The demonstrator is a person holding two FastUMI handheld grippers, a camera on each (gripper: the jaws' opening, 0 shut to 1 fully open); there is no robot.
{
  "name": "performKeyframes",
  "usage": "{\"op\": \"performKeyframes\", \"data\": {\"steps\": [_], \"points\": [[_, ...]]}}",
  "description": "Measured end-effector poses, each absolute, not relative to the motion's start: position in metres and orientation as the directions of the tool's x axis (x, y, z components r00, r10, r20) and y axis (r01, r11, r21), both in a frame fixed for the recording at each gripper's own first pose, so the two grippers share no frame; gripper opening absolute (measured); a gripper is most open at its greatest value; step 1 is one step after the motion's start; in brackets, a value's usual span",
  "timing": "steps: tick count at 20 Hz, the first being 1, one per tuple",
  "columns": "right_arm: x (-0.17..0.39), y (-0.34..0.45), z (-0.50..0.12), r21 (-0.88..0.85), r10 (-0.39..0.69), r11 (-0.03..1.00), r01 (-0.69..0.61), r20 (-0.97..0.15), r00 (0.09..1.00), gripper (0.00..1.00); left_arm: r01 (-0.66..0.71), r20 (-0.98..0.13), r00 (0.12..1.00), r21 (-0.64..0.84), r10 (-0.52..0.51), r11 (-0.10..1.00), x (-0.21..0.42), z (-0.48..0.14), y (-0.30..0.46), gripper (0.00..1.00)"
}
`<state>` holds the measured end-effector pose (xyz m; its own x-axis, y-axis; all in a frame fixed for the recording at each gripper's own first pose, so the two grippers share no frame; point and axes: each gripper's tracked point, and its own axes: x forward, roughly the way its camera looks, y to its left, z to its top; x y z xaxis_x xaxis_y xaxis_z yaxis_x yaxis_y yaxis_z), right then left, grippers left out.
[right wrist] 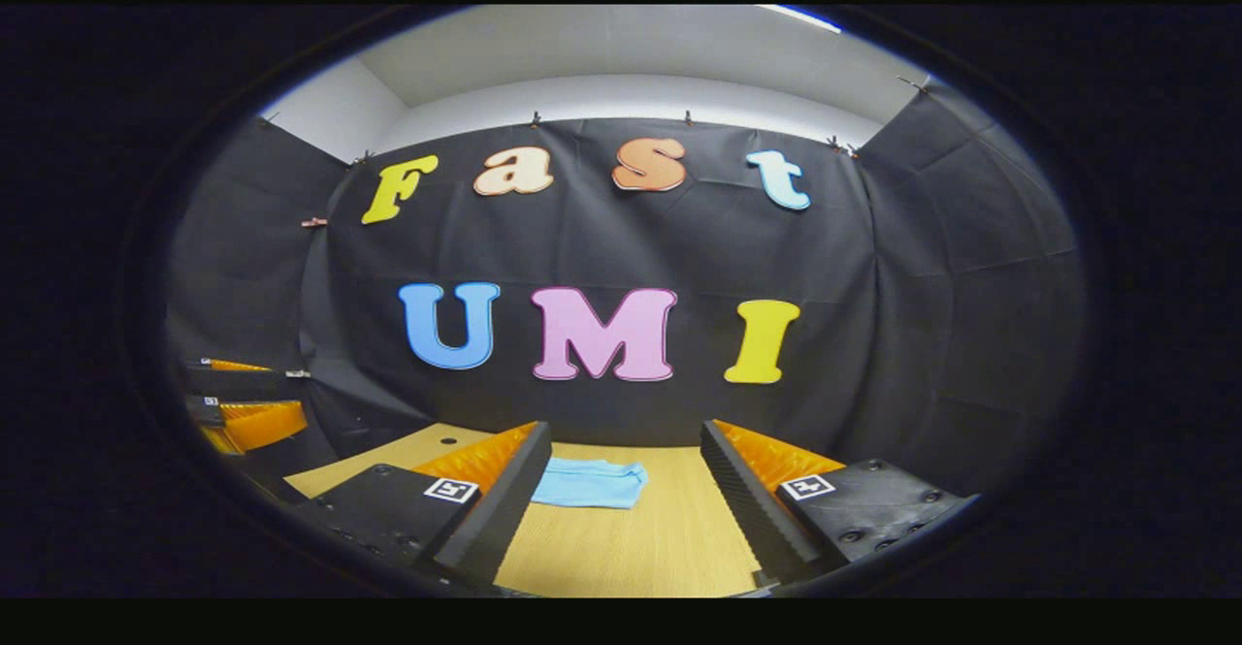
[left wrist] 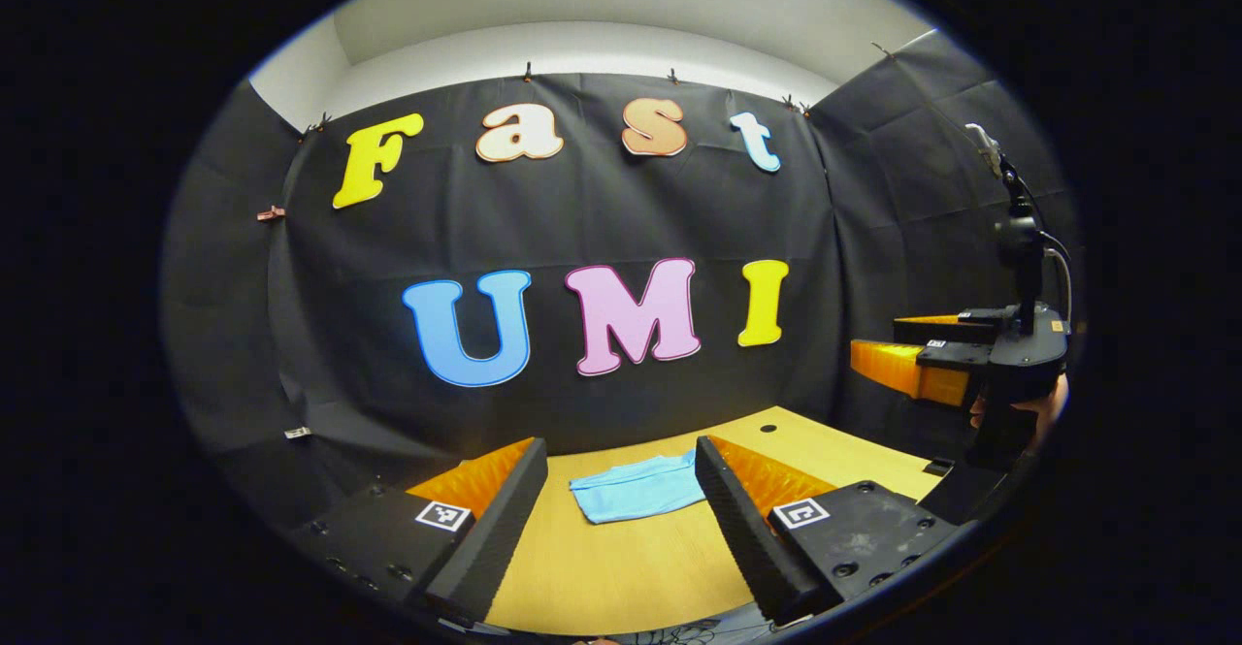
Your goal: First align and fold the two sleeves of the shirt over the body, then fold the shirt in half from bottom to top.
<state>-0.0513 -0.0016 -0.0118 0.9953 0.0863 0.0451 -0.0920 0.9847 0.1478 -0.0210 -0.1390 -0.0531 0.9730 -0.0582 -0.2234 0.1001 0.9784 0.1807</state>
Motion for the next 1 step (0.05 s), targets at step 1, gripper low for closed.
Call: {"op": "performKeyframes", "data": {"steps": [1], "points": [[-0.0385,0.0015,-0.0087,0.150,0.099,0.983,-0.105,0.047,0.994,0.96,0.074,-0.233,0.972,0.169,-0.033,0.983,-0.0178,-0.0530,-0.1347,0.97]]}}
